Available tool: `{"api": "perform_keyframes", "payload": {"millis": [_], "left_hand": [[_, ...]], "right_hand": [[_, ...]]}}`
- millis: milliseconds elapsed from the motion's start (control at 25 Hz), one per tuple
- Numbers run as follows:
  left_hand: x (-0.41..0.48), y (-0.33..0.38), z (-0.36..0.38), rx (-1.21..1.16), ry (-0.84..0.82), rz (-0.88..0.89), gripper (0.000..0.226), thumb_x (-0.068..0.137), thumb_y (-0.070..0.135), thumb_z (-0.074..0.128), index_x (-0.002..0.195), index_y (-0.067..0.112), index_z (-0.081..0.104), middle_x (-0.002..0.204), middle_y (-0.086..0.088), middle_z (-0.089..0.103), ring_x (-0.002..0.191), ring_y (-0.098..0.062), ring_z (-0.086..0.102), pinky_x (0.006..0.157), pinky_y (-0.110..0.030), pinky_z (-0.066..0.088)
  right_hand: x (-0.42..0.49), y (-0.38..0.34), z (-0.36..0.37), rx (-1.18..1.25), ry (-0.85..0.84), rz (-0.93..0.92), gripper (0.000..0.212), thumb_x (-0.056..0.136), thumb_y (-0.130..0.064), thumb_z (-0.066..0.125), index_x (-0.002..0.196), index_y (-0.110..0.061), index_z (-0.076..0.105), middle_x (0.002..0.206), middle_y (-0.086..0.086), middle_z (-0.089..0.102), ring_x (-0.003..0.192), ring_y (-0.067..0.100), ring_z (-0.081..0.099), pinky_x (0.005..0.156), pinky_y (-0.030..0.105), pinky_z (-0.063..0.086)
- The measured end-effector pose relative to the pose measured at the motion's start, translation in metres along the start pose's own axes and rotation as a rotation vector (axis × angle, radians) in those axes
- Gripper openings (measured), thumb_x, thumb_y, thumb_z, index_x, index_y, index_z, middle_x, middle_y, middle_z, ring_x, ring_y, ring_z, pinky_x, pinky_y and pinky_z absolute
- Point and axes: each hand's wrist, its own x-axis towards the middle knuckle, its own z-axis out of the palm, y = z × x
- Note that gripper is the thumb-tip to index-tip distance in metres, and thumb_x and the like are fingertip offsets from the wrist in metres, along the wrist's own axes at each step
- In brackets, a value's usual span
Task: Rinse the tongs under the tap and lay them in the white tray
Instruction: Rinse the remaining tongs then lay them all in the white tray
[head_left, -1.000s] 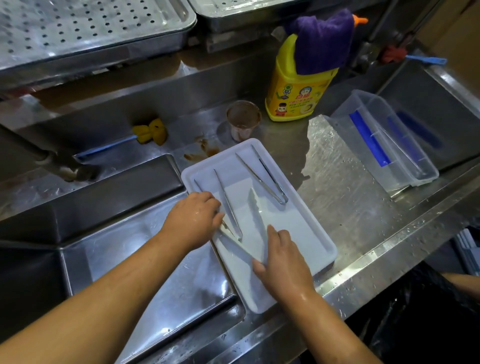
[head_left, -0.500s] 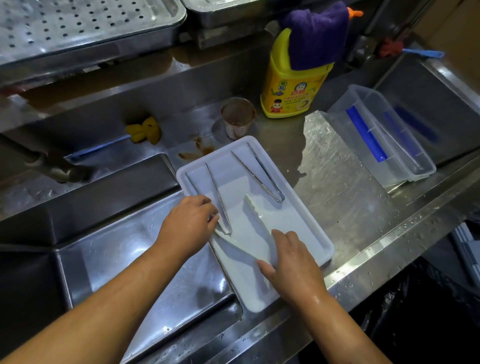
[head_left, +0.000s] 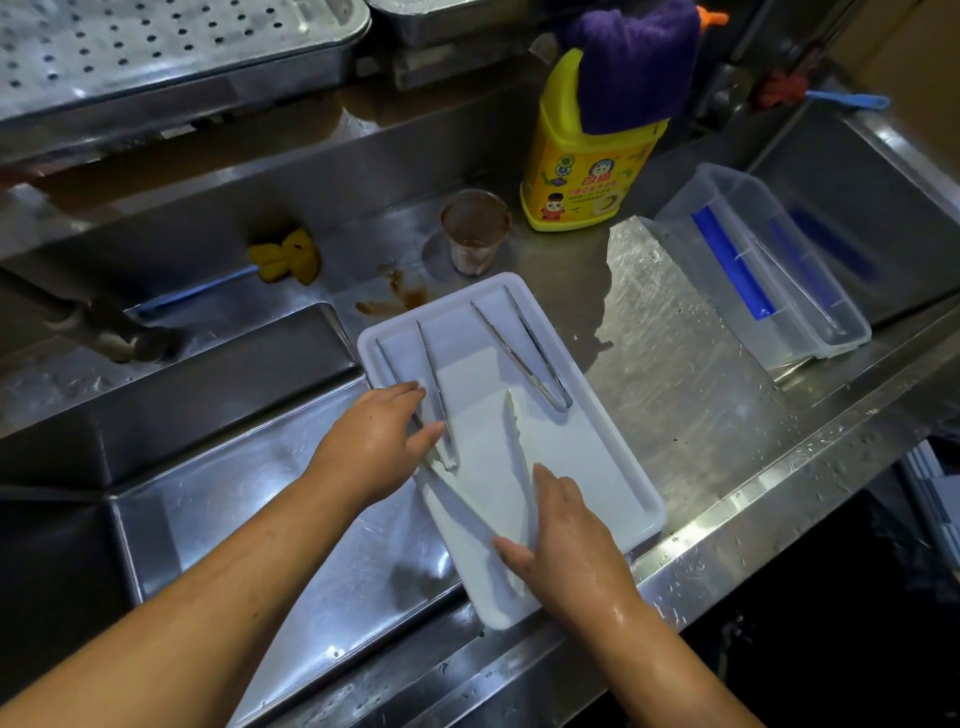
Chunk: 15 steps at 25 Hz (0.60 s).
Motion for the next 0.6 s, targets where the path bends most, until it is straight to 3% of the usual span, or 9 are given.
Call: {"api": "perform_keyframes", "payload": {"millis": [120,320,600], "left_hand": [[0.003,-0.003,-0.007,-0.070,-0.035,-0.010,0.065,0.104,0.058,0.045,0.158,0.022,0.044,0.165,0.002,0.043,0.152,-0.020,0.038,0.122,-0.041,0.033],[0.003,-0.002,-0.010,-0.048,-0.063,-0.003,0.063,0.106,0.053,0.043,0.159,0.020,0.041,0.168,0.002,0.038,0.153,-0.020,0.035,0.123,-0.040,0.031],[0.000,-0.004,-0.006,-0.012,-0.073,0.017,0.060,0.106,0.048,0.045,0.160,0.020,0.040,0.170,0.004,0.034,0.153,-0.020,0.035,0.122,-0.039,0.032]], "right_hand": [[-0.007,-0.009,0.011,0.016,-0.034,-0.002,0.093,0.091,-0.058,0.066,0.157,-0.024,0.010,0.142,0.003,0.043,0.118,0.029,0.061,0.098,0.042,0.053],[-0.013,-0.011,0.018,0.013,-0.039,-0.009,0.091,0.089,-0.057,0.067,0.154,-0.027,0.010,0.143,0.000,0.049,0.123,0.023,0.059,0.101,0.038,0.052],[-0.017,0.011,0.011,-0.091,-0.014,-0.028,0.115,0.078,-0.081,0.059,0.163,-0.022,0.009,0.155,0.001,0.046,0.135,0.025,0.049,0.114,0.040,0.041]]}}
